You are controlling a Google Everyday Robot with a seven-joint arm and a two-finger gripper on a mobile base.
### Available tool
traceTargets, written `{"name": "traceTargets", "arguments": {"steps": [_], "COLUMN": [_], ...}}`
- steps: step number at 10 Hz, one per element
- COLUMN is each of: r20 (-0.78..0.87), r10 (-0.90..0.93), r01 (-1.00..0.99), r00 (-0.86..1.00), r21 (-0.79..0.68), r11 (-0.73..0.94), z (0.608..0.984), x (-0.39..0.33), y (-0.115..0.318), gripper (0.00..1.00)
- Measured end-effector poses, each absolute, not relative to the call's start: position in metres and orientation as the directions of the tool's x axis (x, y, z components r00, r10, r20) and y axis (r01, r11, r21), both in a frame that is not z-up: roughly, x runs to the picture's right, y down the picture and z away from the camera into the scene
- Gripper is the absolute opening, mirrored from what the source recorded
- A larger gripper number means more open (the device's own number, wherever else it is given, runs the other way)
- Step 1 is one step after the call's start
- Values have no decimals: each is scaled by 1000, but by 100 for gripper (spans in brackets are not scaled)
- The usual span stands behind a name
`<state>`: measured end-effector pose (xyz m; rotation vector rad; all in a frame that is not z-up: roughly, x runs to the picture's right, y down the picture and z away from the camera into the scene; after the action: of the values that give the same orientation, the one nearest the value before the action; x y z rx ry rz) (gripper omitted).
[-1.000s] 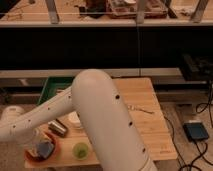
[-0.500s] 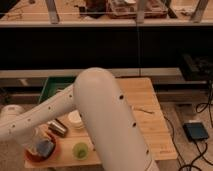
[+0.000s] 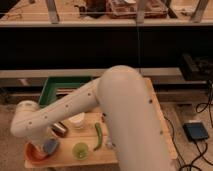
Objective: Wipe table surface with sponge
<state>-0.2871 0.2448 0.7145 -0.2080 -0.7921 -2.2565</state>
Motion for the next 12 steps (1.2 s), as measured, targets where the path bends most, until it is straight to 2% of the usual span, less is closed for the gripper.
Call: {"name": "traceTargets", "arguments": {"steps": [5, 7, 12], "r20": [328, 359, 431], "r10": [-686, -731, -832], "r01": [746, 799, 921], "r00": [-649, -580, -350], "r21": [449, 428, 320], "r11": [-491, -423, -221], "z": [675, 681, 697], "x": [-216, -166, -50], "y": [200, 194, 212], "gripper": [34, 34, 31]}}
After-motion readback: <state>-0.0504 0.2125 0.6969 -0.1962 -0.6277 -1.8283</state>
